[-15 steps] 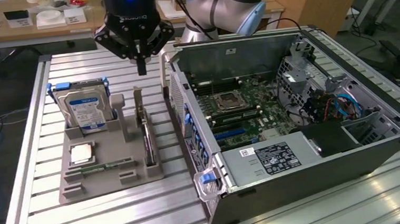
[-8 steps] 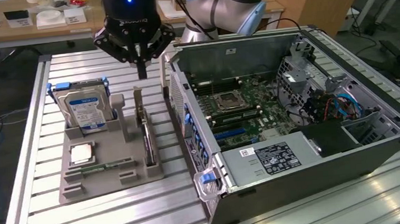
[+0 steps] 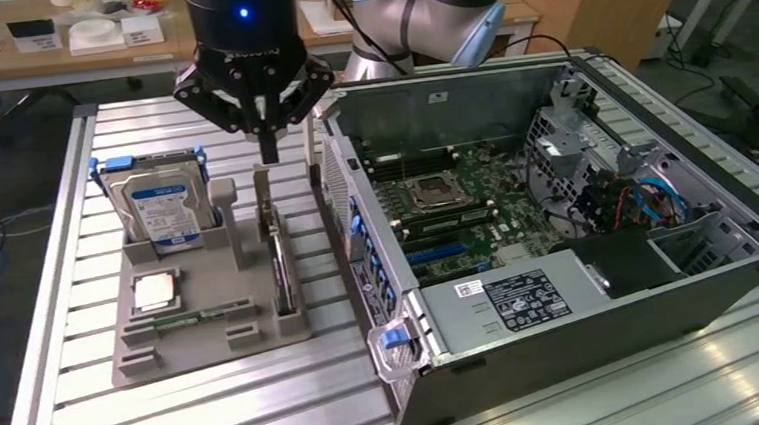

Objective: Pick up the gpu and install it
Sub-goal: 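Reach for the gpu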

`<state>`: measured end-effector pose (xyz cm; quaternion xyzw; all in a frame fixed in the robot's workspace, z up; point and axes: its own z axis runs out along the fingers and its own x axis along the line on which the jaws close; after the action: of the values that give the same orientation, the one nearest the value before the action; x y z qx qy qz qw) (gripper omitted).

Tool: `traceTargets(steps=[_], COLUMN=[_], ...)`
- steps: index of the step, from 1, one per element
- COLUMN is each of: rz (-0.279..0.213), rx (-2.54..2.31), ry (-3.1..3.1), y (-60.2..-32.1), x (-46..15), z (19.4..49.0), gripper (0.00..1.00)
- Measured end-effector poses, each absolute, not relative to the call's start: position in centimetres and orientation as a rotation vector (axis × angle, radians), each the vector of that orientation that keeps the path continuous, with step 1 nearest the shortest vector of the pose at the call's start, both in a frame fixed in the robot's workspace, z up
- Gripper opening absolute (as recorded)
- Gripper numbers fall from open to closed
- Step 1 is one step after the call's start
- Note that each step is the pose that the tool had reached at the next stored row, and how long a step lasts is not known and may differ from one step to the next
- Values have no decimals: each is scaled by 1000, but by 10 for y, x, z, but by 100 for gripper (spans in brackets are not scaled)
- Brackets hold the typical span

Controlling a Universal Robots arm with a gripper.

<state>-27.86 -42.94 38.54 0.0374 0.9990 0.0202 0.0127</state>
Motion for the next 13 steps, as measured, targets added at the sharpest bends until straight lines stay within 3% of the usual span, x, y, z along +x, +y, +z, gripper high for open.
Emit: traceTargets(steps=[13], rz=[63], rx=[117], ry=[3113], y=[-449], x=[-288], z=[382], gripper=[11])
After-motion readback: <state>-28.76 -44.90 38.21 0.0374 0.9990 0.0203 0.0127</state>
